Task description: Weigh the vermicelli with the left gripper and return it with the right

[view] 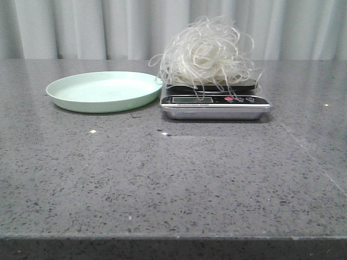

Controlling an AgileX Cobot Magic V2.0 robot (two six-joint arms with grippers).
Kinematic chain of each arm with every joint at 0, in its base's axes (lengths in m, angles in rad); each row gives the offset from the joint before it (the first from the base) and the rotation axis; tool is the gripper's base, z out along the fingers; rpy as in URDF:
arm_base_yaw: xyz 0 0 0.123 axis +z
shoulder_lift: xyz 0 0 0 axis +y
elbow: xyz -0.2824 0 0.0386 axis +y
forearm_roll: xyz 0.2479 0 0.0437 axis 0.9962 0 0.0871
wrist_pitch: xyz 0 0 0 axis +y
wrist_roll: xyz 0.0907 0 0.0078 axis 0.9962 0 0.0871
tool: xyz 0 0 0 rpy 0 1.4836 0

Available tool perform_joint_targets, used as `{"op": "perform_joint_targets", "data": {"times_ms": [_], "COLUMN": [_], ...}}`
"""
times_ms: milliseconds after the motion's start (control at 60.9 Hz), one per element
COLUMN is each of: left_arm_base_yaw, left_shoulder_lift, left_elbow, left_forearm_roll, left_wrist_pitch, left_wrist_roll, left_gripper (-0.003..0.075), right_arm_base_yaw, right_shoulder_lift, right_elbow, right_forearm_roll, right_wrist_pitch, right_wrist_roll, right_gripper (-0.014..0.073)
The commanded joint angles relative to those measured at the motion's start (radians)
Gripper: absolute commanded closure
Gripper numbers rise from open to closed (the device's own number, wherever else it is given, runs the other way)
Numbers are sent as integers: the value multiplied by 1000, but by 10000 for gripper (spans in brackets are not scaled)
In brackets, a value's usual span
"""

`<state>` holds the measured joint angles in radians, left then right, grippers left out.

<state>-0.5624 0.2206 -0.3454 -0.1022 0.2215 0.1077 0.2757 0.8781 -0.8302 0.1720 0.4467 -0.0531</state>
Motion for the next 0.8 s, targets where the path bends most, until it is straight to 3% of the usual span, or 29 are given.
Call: {"op": "perform_joint_targets", "data": {"times_ms": [0, 148, 378, 789], "left_arm_base_yaw": [2, 2, 2, 2], "left_shoulder_lift": [8, 8, 8, 8], "left_elbow": [-25, -25, -25, -25], "left_forearm_roll": [-11, -11, -11, -11], "left_wrist_pitch": [-84, -84, -84, -84], "left_wrist_roll": [-3, -3, -3, -3], "left_gripper": [594, 594, 594, 593], "right_arm_base_yaw": [69, 152, 170, 170], "right_shoulder_lift": [134, 350, 623, 900], "right_elbow": [-188, -417, -667, -778], "right_forearm_roll": [2, 2, 2, -1], "right_wrist_pitch": [25, 124, 265, 395], "right_wrist_roll": [-9, -9, -9, -9], "right_gripper": [-12, -7, -7, -7]}}
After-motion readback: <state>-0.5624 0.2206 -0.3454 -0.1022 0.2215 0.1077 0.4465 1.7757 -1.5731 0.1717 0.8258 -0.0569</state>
